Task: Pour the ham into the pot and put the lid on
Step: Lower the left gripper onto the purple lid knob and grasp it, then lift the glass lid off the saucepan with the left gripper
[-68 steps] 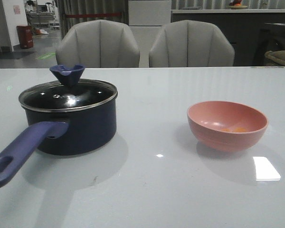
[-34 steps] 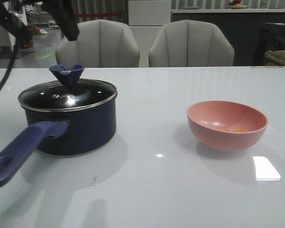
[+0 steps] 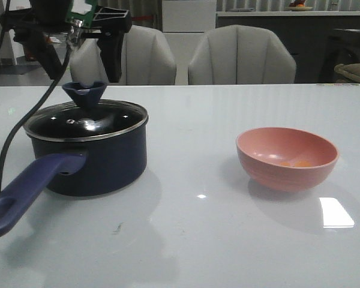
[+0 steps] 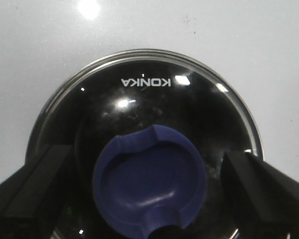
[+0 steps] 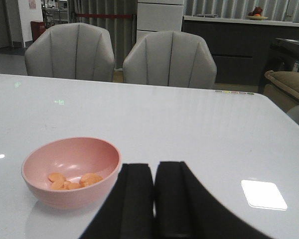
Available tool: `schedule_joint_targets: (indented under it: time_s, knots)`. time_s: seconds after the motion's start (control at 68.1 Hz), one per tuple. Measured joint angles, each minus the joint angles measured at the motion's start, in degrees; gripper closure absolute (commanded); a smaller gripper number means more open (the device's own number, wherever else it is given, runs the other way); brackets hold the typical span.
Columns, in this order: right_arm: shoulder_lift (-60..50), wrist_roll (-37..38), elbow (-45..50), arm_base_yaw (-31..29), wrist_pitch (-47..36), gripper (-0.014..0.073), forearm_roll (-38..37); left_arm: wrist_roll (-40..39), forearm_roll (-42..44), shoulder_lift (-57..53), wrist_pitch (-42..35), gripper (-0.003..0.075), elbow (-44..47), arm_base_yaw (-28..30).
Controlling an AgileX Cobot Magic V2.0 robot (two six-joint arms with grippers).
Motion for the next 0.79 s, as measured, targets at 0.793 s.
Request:
schedule_joint_targets:
  time_s: [0.793]
  knots:
    - [0.0, 0.0, 0.0, 0.0, 0.0, 0.0427, 0.0, -1.4, -0.9, 5.2, 6.1, 0.0352, -4.5, 0.1]
